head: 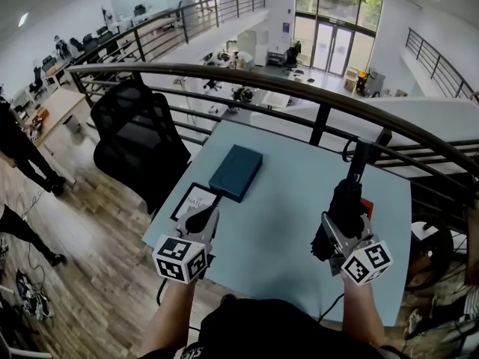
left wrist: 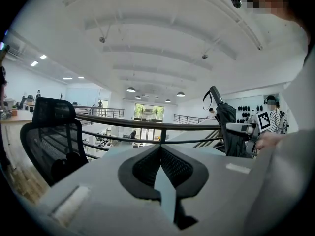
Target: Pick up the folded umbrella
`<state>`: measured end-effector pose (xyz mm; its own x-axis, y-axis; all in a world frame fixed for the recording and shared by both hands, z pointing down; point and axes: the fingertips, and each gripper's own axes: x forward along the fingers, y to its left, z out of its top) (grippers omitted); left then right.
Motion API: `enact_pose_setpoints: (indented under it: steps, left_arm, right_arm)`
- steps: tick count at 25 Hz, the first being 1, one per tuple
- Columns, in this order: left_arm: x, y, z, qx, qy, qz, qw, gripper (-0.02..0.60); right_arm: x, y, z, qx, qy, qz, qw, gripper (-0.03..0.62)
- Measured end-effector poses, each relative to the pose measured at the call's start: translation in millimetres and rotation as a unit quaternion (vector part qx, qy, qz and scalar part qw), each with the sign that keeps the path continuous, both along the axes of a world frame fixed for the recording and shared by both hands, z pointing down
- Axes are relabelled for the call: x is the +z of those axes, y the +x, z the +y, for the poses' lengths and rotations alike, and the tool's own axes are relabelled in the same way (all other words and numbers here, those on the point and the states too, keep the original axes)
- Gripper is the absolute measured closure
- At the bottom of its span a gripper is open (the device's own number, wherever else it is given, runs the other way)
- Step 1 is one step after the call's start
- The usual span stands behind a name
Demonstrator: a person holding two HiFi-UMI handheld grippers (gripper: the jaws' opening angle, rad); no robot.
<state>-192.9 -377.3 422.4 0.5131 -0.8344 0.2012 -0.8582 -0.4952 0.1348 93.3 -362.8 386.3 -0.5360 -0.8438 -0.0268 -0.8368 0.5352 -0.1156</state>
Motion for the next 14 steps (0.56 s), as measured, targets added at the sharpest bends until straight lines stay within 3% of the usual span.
enact_pose_setpoints:
  steps: [14]
  left_arm:
    - [4,1,14,-0.003,-0.010,-0.001,0.9999,0.575]
  right_arm:
    - [10,-8,13,-0.018,-0.017,0.002,1.000,0.329]
